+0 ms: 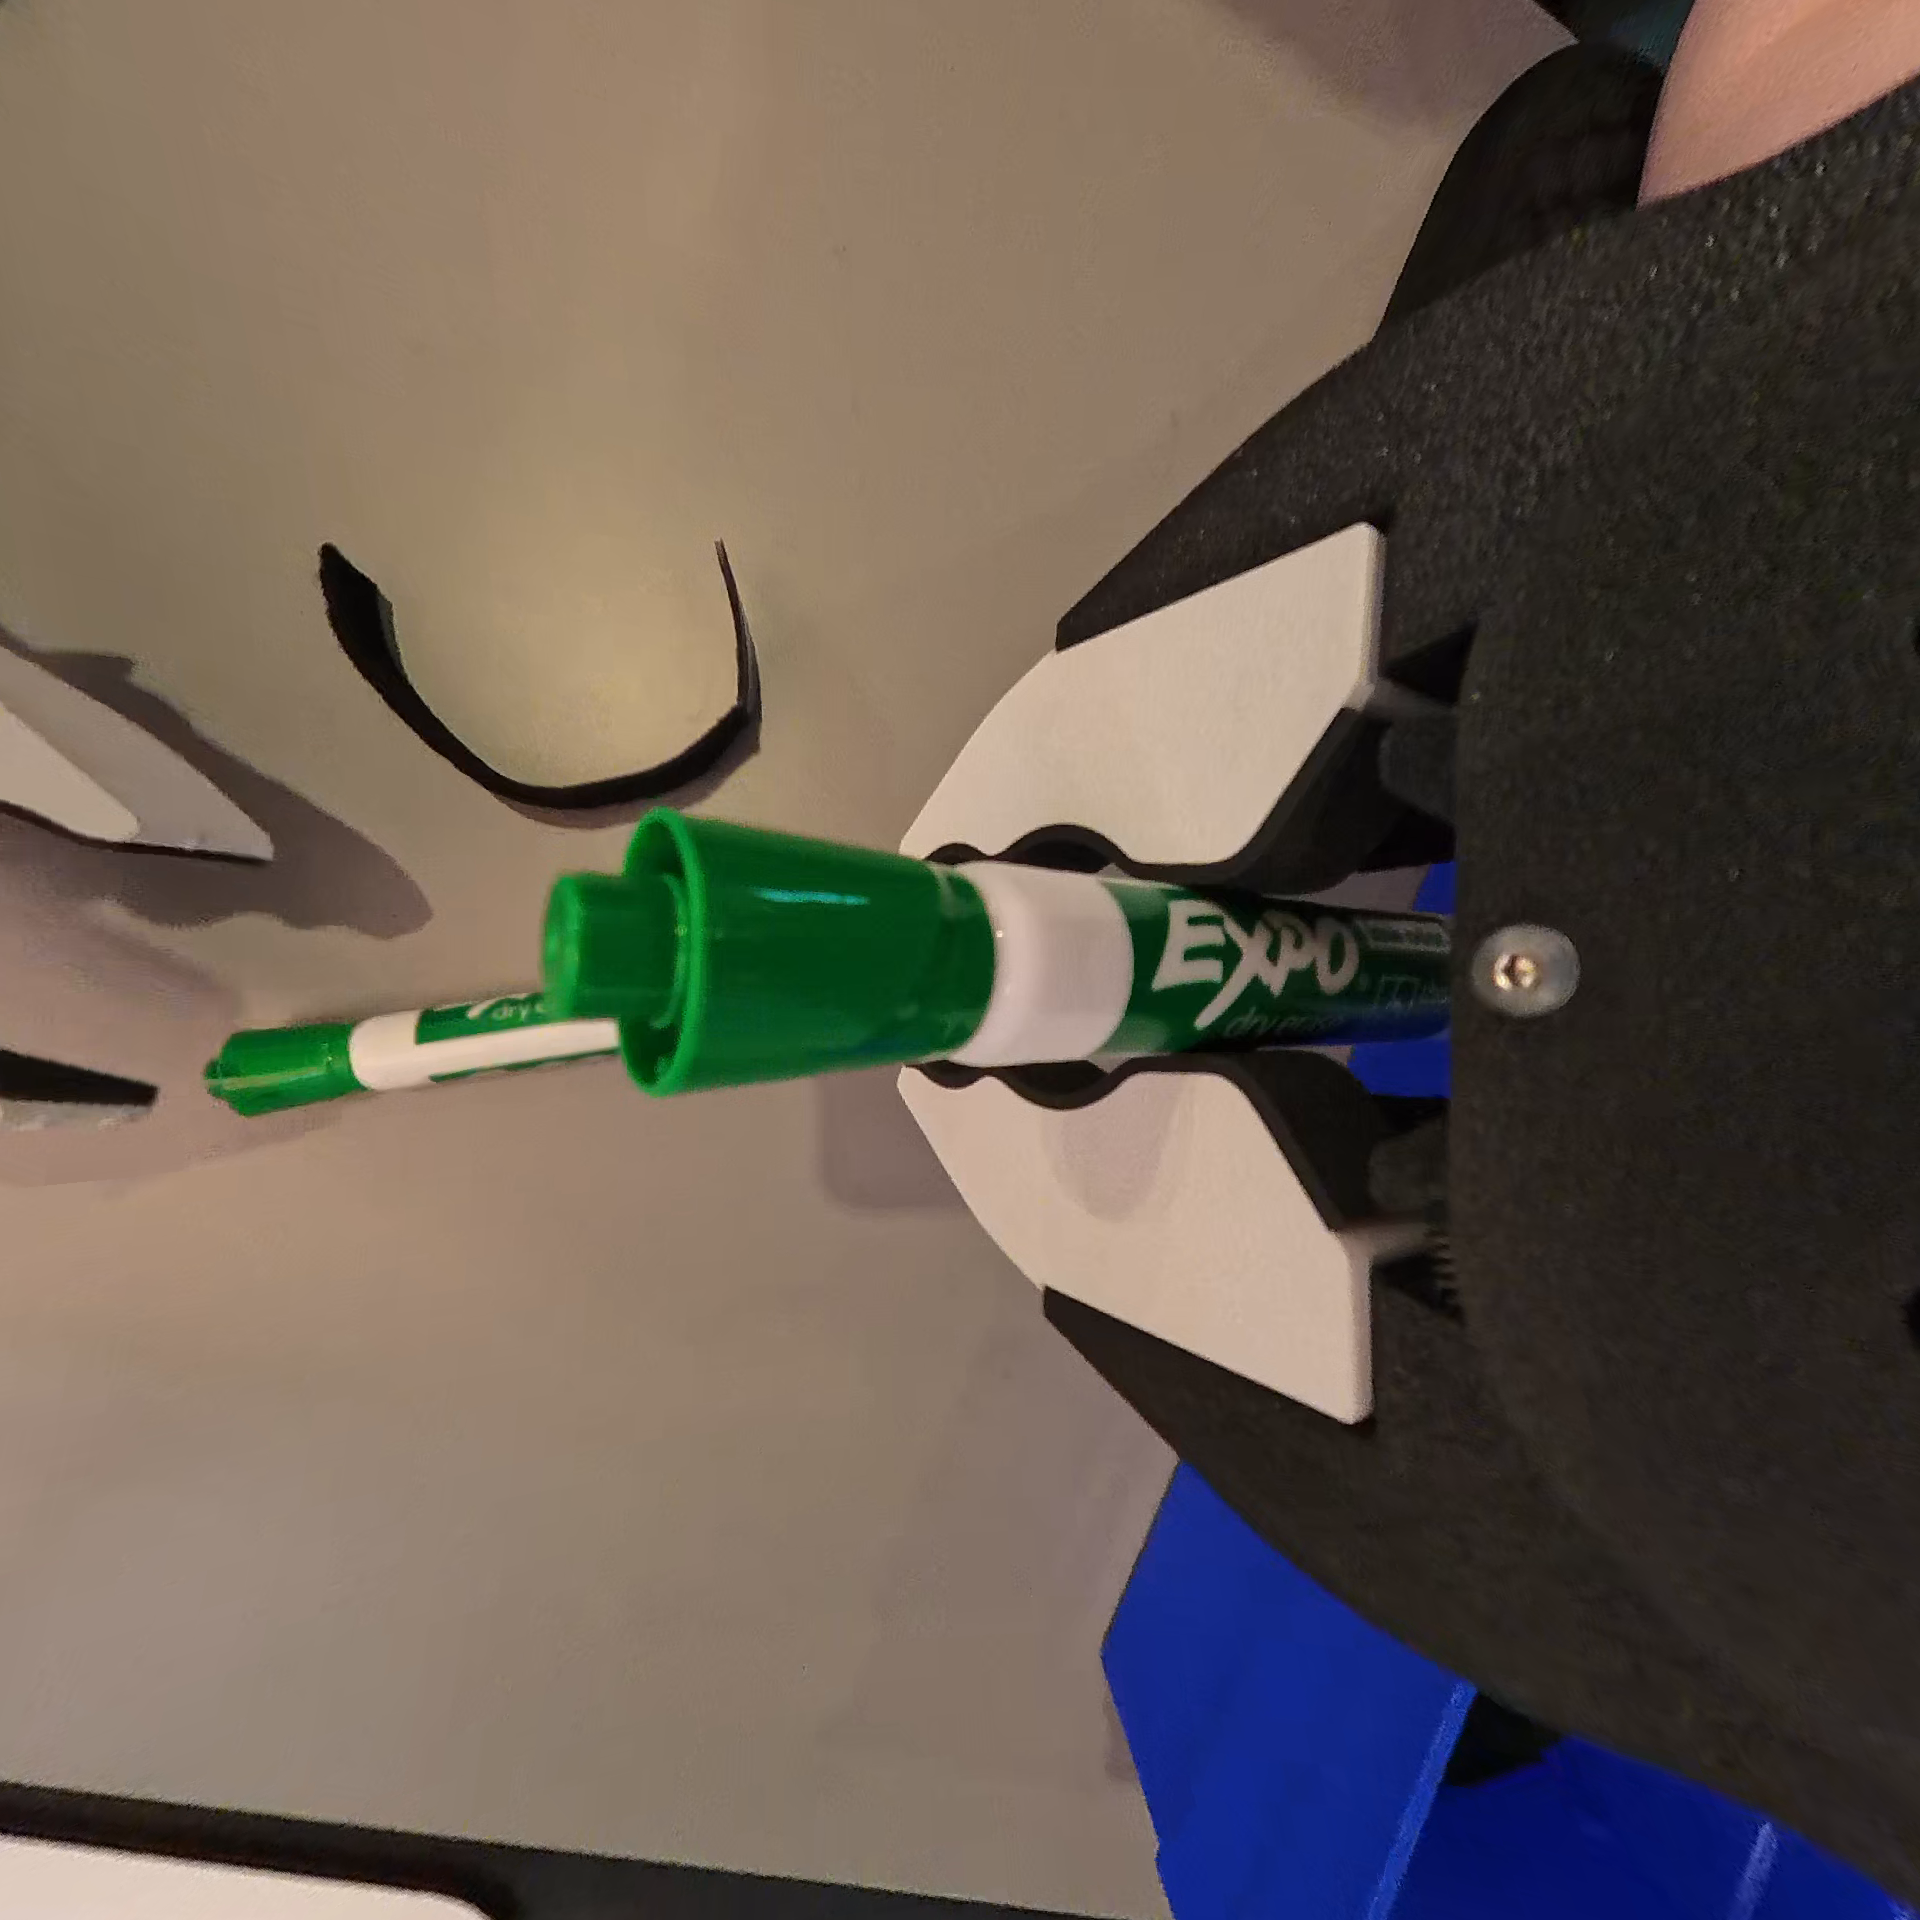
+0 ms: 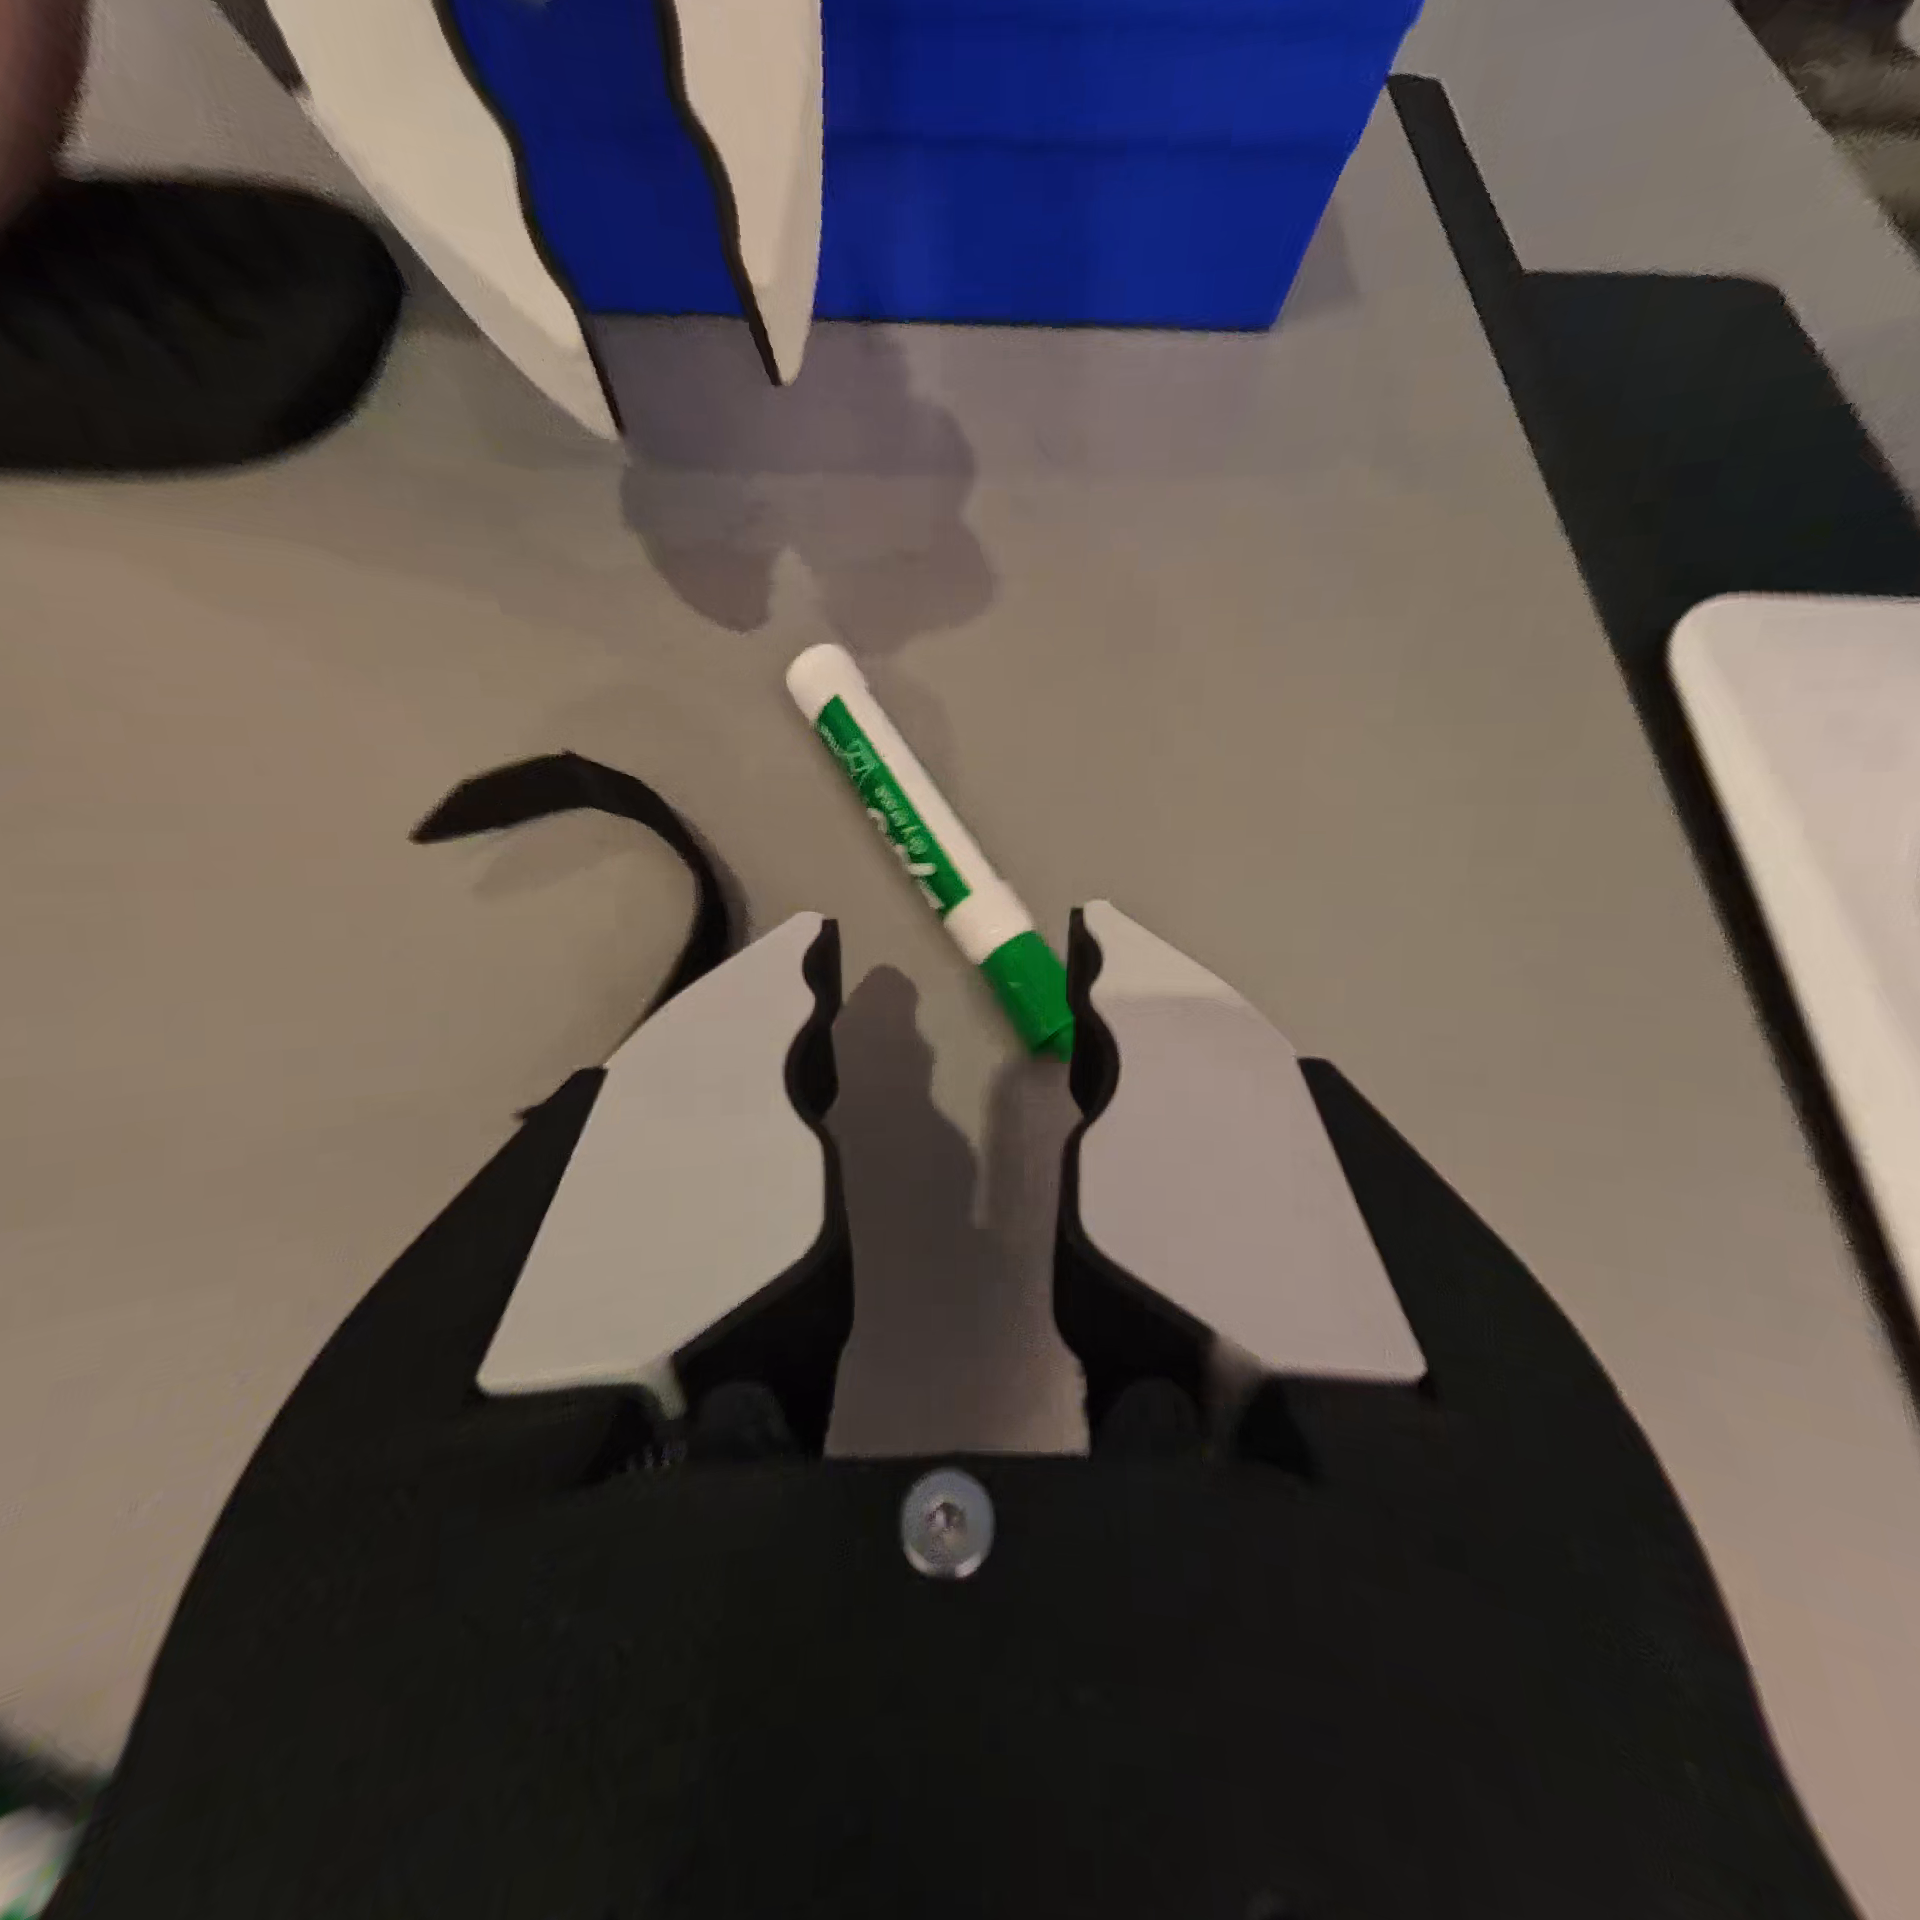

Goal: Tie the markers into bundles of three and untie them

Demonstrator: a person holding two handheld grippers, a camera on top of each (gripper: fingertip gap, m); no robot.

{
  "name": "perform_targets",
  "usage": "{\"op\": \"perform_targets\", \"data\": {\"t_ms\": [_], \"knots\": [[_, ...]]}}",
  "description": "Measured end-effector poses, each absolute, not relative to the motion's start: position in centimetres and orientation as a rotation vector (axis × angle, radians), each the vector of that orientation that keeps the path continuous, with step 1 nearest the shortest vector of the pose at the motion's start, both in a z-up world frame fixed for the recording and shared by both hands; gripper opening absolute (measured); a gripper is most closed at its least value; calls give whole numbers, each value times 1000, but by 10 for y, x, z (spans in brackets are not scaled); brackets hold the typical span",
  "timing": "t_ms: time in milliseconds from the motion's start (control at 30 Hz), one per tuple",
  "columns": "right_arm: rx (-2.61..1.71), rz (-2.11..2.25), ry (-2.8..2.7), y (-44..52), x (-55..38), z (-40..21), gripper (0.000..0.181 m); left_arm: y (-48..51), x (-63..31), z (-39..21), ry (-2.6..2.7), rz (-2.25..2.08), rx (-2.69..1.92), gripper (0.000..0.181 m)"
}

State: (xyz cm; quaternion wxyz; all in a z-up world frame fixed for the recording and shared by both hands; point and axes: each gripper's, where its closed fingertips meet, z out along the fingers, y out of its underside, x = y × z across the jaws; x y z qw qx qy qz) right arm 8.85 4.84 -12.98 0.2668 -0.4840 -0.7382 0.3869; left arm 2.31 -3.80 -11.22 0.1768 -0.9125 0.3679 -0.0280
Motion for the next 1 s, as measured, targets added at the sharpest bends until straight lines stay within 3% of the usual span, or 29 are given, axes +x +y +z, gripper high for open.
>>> {"op": "perform_targets", "data": {"t_ms": [333, 1000], "knots": [[-1338, 992, -2255, 41, 87, -174, 20, -36, 22, -132, 1057, -86, -2651, 32], [-1223, 1062, -2070, 1, 93, -81, 18, -35, 31, -120, 1157, -9, -2542, 32]]}}
